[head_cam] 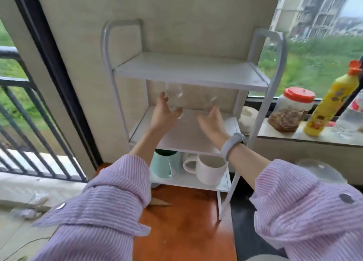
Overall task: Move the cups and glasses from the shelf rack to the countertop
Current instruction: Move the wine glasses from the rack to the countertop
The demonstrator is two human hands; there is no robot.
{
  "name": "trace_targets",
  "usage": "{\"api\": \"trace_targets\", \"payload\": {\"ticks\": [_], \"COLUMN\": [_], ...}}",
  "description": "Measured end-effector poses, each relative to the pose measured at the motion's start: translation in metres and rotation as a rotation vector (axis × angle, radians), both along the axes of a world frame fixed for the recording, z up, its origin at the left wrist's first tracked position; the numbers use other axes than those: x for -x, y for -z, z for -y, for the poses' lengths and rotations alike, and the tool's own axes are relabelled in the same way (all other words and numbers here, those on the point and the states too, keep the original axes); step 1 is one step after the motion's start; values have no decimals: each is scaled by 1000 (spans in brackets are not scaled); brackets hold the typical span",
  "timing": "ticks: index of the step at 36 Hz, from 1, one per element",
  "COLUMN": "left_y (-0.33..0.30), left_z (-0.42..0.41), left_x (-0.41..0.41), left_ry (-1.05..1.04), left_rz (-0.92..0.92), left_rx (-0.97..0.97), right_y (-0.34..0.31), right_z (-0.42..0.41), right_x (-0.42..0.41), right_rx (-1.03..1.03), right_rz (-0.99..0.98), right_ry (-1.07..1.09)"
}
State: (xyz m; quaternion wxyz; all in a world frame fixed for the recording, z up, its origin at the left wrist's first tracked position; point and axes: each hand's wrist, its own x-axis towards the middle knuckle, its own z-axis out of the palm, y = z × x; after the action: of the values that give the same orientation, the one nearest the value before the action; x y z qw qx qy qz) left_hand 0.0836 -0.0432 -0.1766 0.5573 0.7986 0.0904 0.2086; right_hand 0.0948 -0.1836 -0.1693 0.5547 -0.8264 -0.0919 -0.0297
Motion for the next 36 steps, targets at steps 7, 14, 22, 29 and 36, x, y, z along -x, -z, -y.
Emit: {"api": "trace_targets", "payload": {"ticks": [7, 14, 22, 29, 36], "left_y": [4, 2, -1, -2, 2], "left_z": [4, 11, 17, 29, 67], "left_x": [-12, -10, 24, 74, 123], "left_ry": [80, -18, 32, 62, 109], "left_rz": [72, 97, 132, 182, 180], "left_rx": [162, 139, 168, 231, 263], "right_y": [8, 9, 0, 3, 14], "right_z": [-7, -11, -3, 26, 74], "right_x": [-12, -16, 11, 61, 114], "right_rx": [-84, -151, -241, -287, -339], "right_rz": [-19, -20, 110, 118, 136], "right_ry": [17, 89, 31, -66, -125]}}
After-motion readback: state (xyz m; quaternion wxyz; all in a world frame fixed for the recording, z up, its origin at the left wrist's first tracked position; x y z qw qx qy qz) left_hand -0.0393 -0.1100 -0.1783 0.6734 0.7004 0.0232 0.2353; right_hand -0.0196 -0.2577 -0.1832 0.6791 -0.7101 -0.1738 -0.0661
